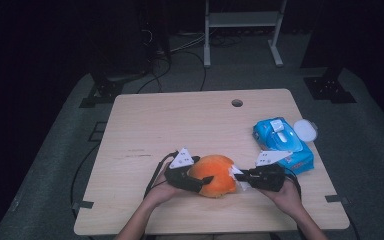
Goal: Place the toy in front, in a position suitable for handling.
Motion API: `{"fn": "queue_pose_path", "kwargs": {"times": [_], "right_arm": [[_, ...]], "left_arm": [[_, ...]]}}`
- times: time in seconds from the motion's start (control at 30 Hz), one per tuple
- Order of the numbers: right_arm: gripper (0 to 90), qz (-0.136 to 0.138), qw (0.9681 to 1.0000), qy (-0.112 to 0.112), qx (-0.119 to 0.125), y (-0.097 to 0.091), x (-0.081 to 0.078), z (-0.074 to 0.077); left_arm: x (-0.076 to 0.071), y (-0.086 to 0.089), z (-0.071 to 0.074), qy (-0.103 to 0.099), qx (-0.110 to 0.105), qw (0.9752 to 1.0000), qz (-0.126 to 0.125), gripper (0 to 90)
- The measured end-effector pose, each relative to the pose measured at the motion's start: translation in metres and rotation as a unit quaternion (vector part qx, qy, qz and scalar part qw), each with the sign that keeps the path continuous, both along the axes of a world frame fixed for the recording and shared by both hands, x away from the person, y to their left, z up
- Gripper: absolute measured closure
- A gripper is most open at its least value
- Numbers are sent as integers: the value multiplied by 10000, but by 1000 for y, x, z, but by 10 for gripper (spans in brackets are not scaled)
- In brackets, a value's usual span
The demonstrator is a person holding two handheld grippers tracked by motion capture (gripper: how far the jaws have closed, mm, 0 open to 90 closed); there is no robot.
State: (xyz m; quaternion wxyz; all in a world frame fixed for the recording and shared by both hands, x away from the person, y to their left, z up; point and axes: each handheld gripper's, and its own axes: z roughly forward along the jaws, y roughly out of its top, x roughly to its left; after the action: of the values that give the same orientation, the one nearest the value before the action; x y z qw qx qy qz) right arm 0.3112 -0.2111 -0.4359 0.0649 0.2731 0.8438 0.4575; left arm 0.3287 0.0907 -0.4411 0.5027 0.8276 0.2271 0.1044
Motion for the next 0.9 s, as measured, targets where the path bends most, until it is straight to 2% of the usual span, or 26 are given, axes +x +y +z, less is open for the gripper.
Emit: {"fn": "queue_pose_path", "kwargs": {"times": [0.1,0.17,0.27,0.3,0.5,0.57,0.67,0.73,0.8,0.83,0.9], "right_arm": [[804,42,9998,-45,178,1,-2,6],[803,183,9992,-161,311,6,-6,13],[803,291,9990,-251,243,14,-10,16],[803,287,9992,-235,143,15,-8,11],[803,-34,9999,-11,100,0,2,6],[802,-44,9997,-82,221,0,1,11],[802,51,9988,-196,447,4,-1,21],[802,93,9992,-203,326,7,-1,18],[801,106,9996,-143,240,6,0,12],[801,98,9997,-149,188,4,0,11],[801,33,9997,-130,192,1,1,11]], "left_arm": [[1,-1,-1,13,-33,10000,28,166],[1,-2,-2,23,-25,10000,53,166],[0,-2,-2,25,-1,10000,59,165],[-1,-3,-2,13,-2,10000,58,165],[-9,-13,0,-75,54,10000,21,164],[-16,-19,2,-220,197,9995,-130,157],[-27,-28,5,-428,351,9975,-438,148],[-29,-30,7,-491,438,9964,-532,134],[-27,-26,10,-505,294,9964,-621,134],[-24,-24,12,-495,202,9971,-546,134],[-20,-22,14,-464,166,9983,-295,102]]}}
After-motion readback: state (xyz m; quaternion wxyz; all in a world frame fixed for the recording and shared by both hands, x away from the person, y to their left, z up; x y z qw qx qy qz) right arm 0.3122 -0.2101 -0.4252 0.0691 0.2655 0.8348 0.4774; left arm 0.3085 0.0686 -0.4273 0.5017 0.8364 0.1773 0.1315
